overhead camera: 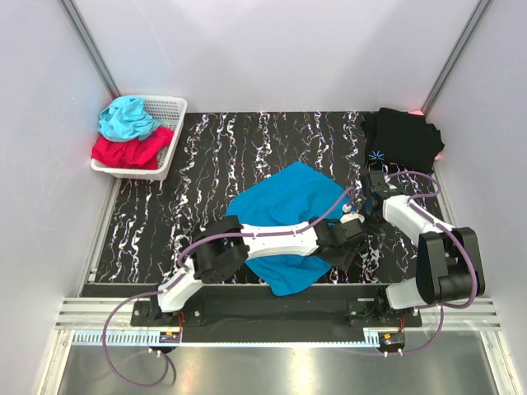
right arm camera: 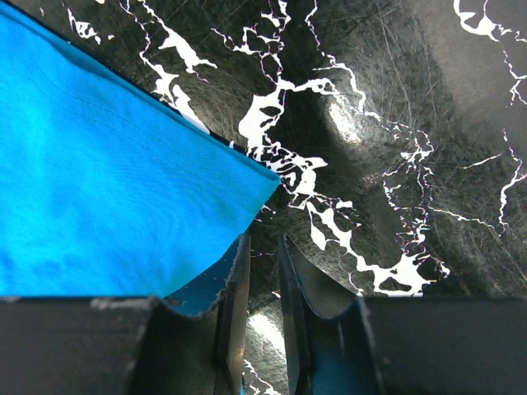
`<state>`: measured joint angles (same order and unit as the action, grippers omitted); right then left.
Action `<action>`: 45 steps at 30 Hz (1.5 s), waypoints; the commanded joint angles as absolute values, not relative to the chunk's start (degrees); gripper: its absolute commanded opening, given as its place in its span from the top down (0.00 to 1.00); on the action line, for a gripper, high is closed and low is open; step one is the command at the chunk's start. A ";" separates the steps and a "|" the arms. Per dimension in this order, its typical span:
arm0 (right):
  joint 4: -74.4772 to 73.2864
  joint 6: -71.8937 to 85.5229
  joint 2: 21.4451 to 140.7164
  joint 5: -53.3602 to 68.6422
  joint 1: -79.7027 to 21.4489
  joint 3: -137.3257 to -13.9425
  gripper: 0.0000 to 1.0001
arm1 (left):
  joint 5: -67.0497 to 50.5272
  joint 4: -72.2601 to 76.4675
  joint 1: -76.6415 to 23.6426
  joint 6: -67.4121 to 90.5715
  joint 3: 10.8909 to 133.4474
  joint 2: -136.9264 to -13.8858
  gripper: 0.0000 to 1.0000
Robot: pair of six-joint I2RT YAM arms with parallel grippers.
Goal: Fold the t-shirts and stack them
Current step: Flatten the tshirt out
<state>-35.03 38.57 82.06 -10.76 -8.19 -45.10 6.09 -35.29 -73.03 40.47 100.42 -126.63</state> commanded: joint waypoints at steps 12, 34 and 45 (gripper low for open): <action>-35.77 37.79 78.57 -9.58 -8.00 -47.37 0.73 | 20.39 -47.99 -73.21 45.97 104.07 -130.87 0.52; -35.86 38.23 78.93 -9.76 -8.00 -47.11 0.75 | 3.90 -31.92 -73.12 38.68 94.75 -120.23 0.50; -35.77 38.14 78.57 -9.76 -8.00 -46.85 0.75 | -1.15 -25.49 -73.30 35.77 91.59 -117.96 0.50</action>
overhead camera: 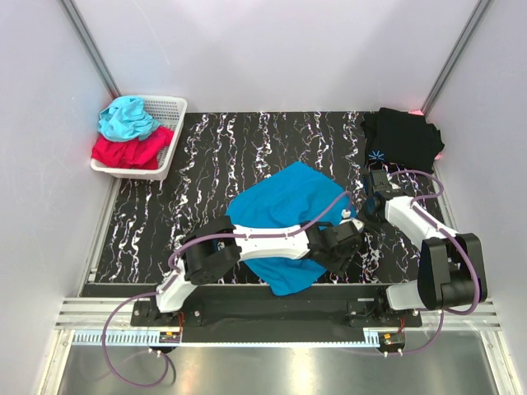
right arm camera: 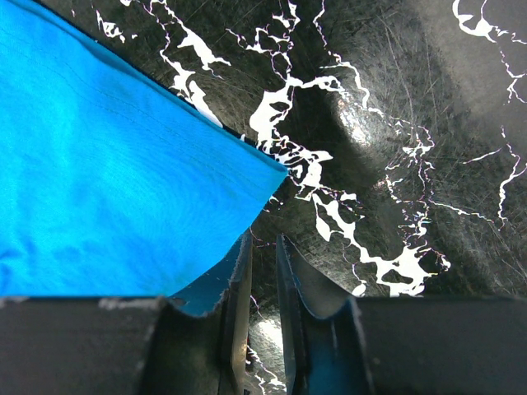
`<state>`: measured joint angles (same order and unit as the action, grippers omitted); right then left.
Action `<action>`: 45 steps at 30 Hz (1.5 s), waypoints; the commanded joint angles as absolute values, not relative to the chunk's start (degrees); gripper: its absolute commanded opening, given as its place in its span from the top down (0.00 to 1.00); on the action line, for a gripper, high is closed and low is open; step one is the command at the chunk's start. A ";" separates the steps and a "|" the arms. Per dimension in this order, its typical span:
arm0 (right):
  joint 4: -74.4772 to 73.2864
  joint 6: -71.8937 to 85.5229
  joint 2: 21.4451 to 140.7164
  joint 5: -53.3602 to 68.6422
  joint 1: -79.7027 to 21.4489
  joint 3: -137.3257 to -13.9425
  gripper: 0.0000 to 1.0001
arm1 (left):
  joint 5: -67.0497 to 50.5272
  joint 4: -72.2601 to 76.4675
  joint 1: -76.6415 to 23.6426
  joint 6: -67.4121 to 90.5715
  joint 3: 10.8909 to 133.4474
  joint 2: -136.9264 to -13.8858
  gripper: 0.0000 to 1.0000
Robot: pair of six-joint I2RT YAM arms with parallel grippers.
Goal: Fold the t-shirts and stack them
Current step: Flatten the tshirt out
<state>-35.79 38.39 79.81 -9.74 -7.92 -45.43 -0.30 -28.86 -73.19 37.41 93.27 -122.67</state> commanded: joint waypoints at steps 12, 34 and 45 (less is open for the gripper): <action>-35.86 38.14 79.01 -9.67 -8.09 -46.76 0.75 | 7.91 -24.70 -73.21 35.59 89.56 -114.34 0.50; -36.03 37.26 78.22 -9.49 -8.00 -46.93 0.76 | 10.02 -31.55 -73.30 37.53 96.94 -127.00 0.45; -36.30 37.18 77.43 -10.11 -8.00 -47.11 0.76 | 11.86 -34.01 -73.21 38.50 96.85 -128.14 0.85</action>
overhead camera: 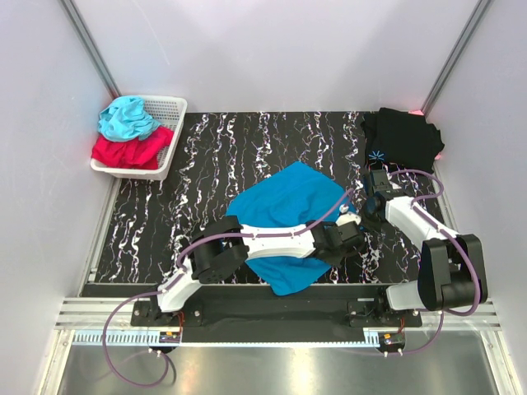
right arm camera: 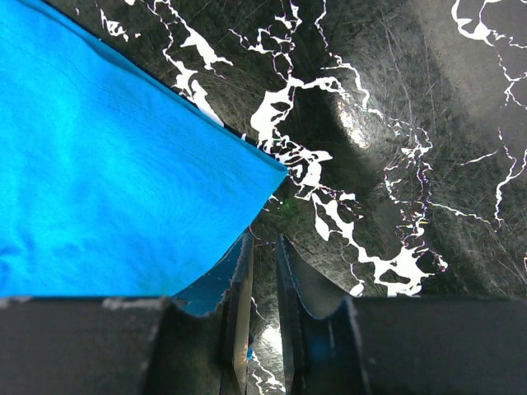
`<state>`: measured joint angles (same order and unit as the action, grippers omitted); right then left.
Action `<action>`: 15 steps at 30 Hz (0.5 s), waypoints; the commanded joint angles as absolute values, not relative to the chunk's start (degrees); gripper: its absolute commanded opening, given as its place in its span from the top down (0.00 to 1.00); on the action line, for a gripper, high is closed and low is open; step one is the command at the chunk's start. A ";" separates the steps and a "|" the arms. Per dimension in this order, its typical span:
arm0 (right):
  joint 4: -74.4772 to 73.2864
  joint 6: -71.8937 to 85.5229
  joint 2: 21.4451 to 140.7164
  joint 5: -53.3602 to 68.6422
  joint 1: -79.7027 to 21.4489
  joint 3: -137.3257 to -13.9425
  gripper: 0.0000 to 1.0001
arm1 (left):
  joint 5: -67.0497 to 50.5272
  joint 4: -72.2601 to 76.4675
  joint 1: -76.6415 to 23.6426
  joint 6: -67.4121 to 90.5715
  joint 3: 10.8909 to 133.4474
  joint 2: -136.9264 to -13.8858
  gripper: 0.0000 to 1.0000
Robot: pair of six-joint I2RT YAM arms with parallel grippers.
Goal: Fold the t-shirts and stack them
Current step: Flatten the tshirt out
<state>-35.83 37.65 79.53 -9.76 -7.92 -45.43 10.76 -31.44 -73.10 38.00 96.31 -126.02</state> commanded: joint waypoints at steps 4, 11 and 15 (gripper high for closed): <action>-36.47 37.35 76.99 -10.02 -8.00 -47.29 0.76 | 12.30 -34.72 -73.30 38.15 96.59 -128.06 0.82; -36.56 37.35 78.04 -9.58 -8.00 -47.64 0.76 | 12.92 -35.86 -73.21 37.53 96.15 -128.06 1.00; -36.30 36.83 79.10 -9.32 -8.09 -47.20 0.73 | 14.67 -36.04 -73.30 37.44 95.71 -126.13 1.00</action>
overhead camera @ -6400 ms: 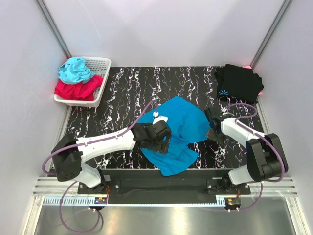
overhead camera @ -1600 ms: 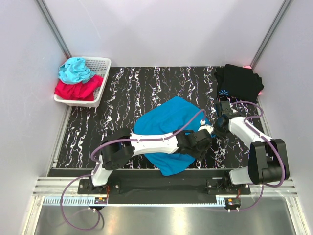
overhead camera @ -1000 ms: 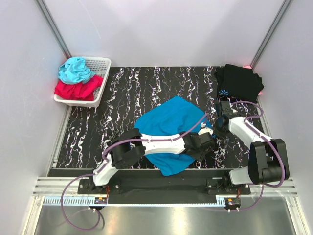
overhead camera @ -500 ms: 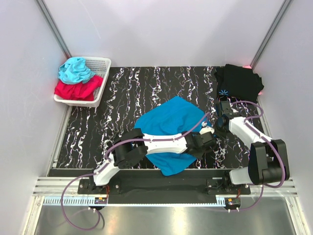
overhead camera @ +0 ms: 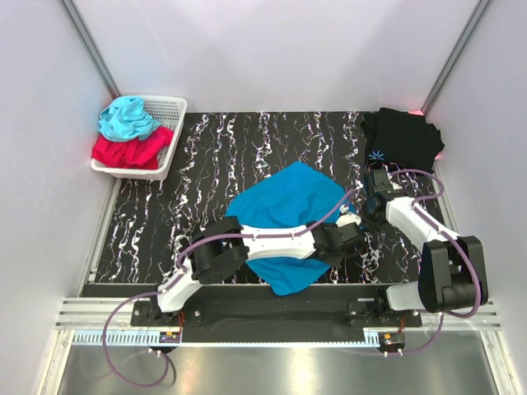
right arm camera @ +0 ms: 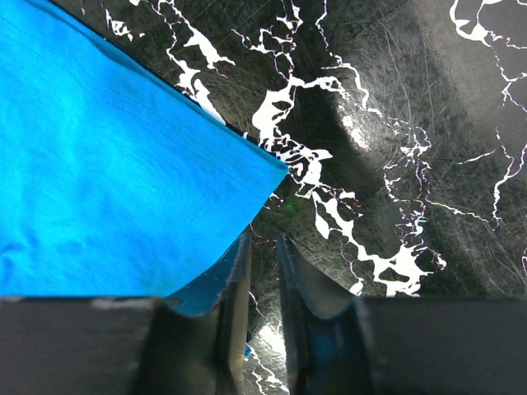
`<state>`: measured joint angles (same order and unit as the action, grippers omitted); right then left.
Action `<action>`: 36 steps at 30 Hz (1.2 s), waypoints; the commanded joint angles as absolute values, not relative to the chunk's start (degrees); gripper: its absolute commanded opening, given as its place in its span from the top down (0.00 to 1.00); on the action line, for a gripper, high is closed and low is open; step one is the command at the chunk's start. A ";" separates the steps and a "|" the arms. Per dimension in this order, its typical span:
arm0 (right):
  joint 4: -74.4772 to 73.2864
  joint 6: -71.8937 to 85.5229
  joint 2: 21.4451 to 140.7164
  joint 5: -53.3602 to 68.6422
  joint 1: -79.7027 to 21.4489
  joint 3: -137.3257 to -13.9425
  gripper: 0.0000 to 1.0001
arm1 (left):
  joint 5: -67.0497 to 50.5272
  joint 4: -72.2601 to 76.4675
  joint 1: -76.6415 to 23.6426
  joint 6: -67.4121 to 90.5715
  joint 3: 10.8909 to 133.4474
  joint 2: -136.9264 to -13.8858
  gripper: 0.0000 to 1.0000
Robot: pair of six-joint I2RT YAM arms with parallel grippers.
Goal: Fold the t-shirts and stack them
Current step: Flatten the tshirt out
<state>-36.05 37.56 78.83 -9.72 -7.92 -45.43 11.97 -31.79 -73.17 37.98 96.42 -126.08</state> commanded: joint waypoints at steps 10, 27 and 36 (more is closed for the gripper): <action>-33.49 34.72 82.87 -8.79 -8.00 -47.46 0.49 | 18.37 -36.65 -73.21 37.00 94.40 -117.60 1.00; -31.29 33.57 95.53 -8.09 -7.91 -52.99 0.65 | 20.56 -37.71 -73.21 37.35 91.67 -108.99 1.00; -32.08 33.05 96.86 -9.93 -8.00 -56.16 1.00 | 21.71 -38.58 -73.21 37.97 90.27 -107.40 1.00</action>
